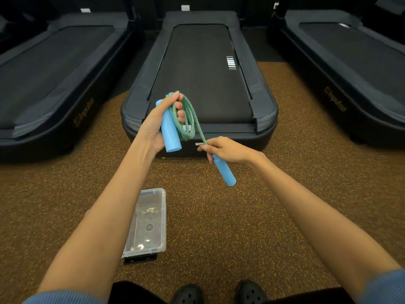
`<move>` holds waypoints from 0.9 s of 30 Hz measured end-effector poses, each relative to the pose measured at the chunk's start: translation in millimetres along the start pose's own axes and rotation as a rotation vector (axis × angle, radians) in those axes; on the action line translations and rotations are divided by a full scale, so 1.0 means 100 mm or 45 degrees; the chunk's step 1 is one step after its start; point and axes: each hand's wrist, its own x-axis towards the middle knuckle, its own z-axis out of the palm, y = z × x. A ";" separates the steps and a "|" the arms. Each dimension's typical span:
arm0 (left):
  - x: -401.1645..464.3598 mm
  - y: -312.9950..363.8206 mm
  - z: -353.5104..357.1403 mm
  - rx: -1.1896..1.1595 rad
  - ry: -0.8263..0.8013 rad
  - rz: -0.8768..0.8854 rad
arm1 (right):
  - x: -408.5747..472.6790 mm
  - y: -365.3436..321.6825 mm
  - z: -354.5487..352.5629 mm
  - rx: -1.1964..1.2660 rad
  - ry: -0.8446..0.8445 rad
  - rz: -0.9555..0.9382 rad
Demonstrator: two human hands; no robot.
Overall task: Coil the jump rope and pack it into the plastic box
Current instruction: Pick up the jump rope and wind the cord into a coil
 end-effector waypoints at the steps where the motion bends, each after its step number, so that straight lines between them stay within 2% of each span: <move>1: 0.00 0.00 0.02 -0.006 0.005 0.002 | 0.01 -0.05 0.00 -0.016 -0.066 0.002; 5: 0.02 0.00 0.03 -0.096 -0.002 -0.026 | 0.02 -0.28 0.04 -0.017 -0.240 -0.010; 10: 0.04 0.01 -0.05 -0.317 -0.146 -0.122 | -0.01 -0.53 0.02 0.226 -0.421 -0.021; 13: 0.01 0.03 -0.09 -0.405 -0.319 -0.152 | -0.05 -0.54 -0.04 0.606 -0.475 0.005; 20: 0.01 0.02 -0.13 -0.604 -0.525 -0.274 | -0.08 -0.47 -0.16 1.446 -0.741 -0.087; 23: 0.00 0.02 -0.11 -0.619 -0.537 -0.277 | -0.06 -0.49 -0.17 1.644 -0.715 -0.075; 27: 0.00 -0.04 -0.07 -0.544 -0.540 -0.242 | -0.01 -0.56 -0.09 1.501 -0.561 -0.041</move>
